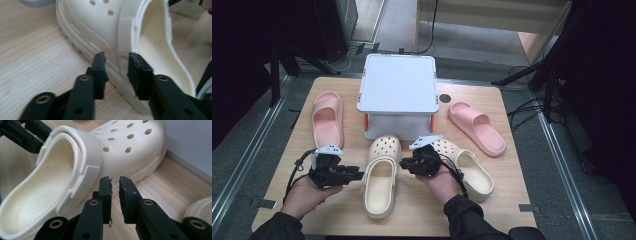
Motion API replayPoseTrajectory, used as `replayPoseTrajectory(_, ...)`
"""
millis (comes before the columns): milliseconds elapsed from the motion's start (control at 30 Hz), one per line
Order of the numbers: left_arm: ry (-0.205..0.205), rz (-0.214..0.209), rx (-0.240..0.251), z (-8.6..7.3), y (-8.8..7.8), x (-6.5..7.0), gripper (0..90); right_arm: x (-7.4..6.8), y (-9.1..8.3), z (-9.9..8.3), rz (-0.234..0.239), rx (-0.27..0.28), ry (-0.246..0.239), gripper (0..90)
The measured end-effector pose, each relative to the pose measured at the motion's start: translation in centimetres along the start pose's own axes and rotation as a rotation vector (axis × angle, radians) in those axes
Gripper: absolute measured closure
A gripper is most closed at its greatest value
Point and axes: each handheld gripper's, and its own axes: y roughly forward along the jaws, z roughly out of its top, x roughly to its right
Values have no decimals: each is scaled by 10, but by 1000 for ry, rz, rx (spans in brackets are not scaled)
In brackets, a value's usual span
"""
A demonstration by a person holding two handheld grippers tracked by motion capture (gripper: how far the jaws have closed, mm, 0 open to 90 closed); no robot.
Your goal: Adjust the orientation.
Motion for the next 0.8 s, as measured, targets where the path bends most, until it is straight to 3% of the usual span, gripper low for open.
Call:
replayPoseTrajectory(200,5,-14,-7,3,-3,1,437,2,-24,-7,39,28,9,666)
replayPoseTrajectory(333,16,-24,3,5,-5,-3,397,2,-44,-14,39,42,19,614)
replayPoseTrajectory(800,51,-41,12,21,0,-17,349,11,-106,-56,-75,60,53,577)
